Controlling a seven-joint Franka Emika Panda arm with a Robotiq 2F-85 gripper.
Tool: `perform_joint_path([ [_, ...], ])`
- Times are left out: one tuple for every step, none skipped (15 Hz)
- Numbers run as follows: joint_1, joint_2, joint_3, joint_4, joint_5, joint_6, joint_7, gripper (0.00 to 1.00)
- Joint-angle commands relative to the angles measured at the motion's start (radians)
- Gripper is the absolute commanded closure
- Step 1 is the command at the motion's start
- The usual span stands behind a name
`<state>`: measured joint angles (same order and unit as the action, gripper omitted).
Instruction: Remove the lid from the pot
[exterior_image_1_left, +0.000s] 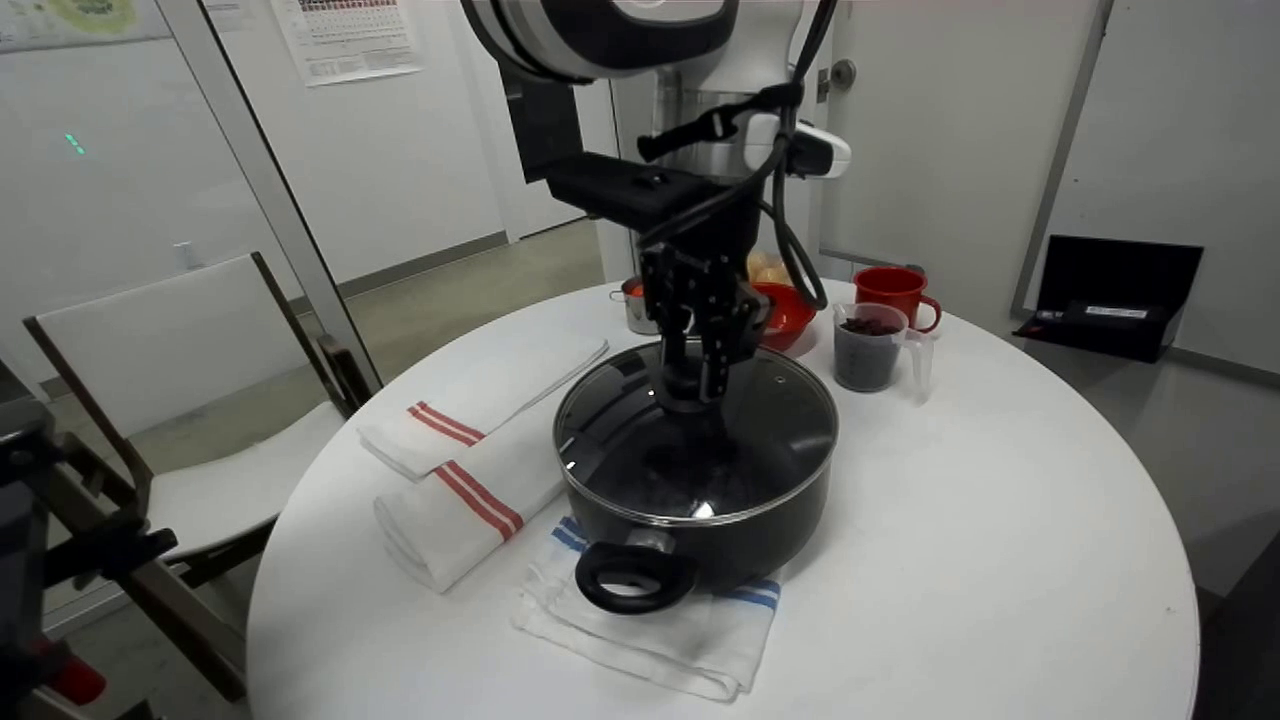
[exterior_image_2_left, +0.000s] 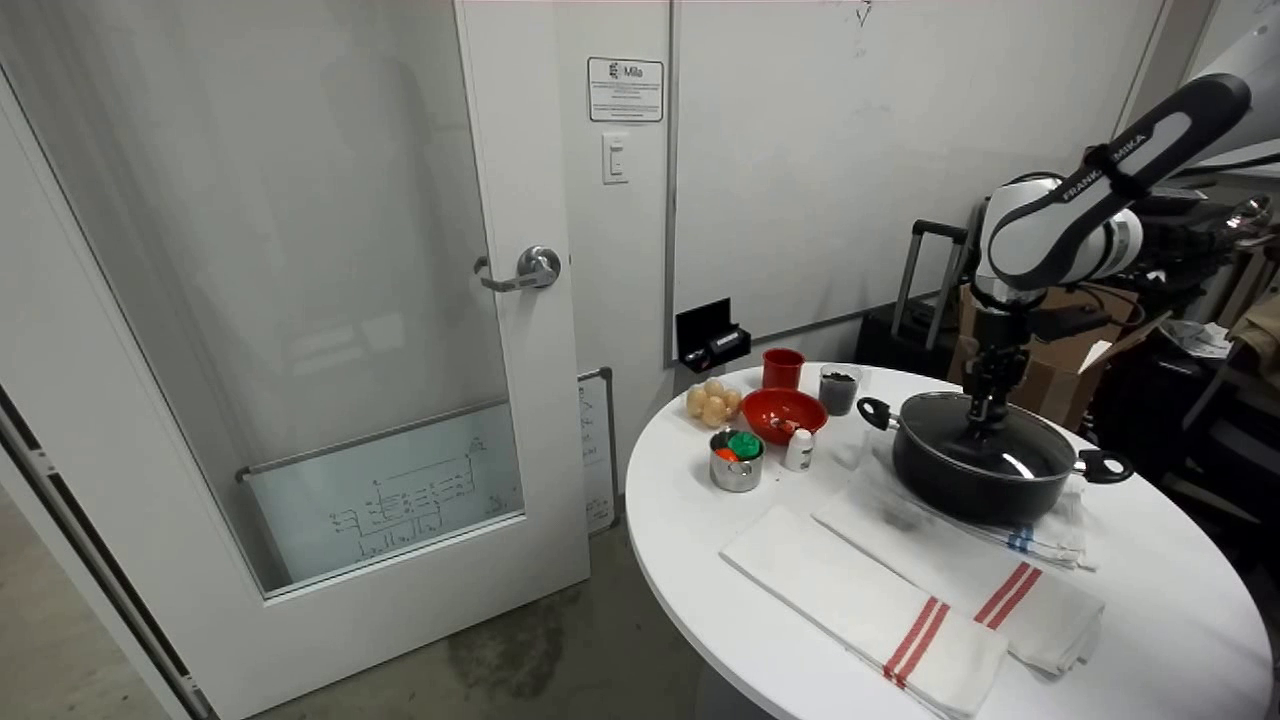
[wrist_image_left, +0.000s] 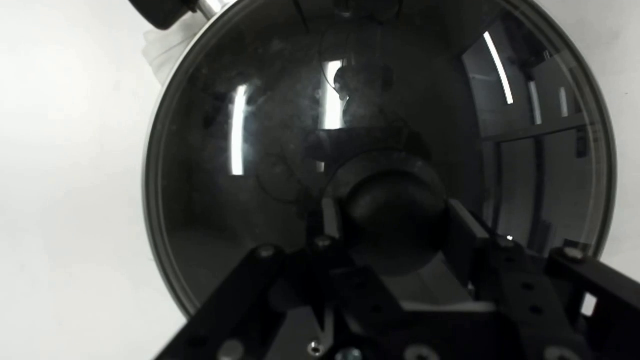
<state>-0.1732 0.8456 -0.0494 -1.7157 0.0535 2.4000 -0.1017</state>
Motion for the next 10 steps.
perform_joint_path([
  [0.036, -0.076, -0.030, -0.053, -0.023, -0.005, 0.057, 0.75],
  [0.045, -0.100, -0.036, -0.074, -0.030, -0.003, 0.068, 0.75],
  [0.053, -0.123, -0.038, -0.093, -0.032, 0.002, 0.077, 0.75],
  [0.065, -0.149, -0.045, -0.112, -0.039, 0.005, 0.090, 0.75],
  [0.078, -0.178, -0.048, -0.134, -0.046, 0.009, 0.099, 0.75],
  [0.089, -0.203, -0.048, -0.151, -0.052, 0.009, 0.105, 0.75],
  [0.104, -0.229, -0.046, -0.167, -0.061, 0.006, 0.110, 0.75],
  [0.116, -0.251, -0.042, -0.180, -0.068, 0.003, 0.113, 0.75],
  [0.134, -0.269, -0.038, -0.190, -0.079, 0.000, 0.120, 0.75],
  [0.147, -0.285, -0.033, -0.198, -0.088, -0.005, 0.123, 0.75],
])
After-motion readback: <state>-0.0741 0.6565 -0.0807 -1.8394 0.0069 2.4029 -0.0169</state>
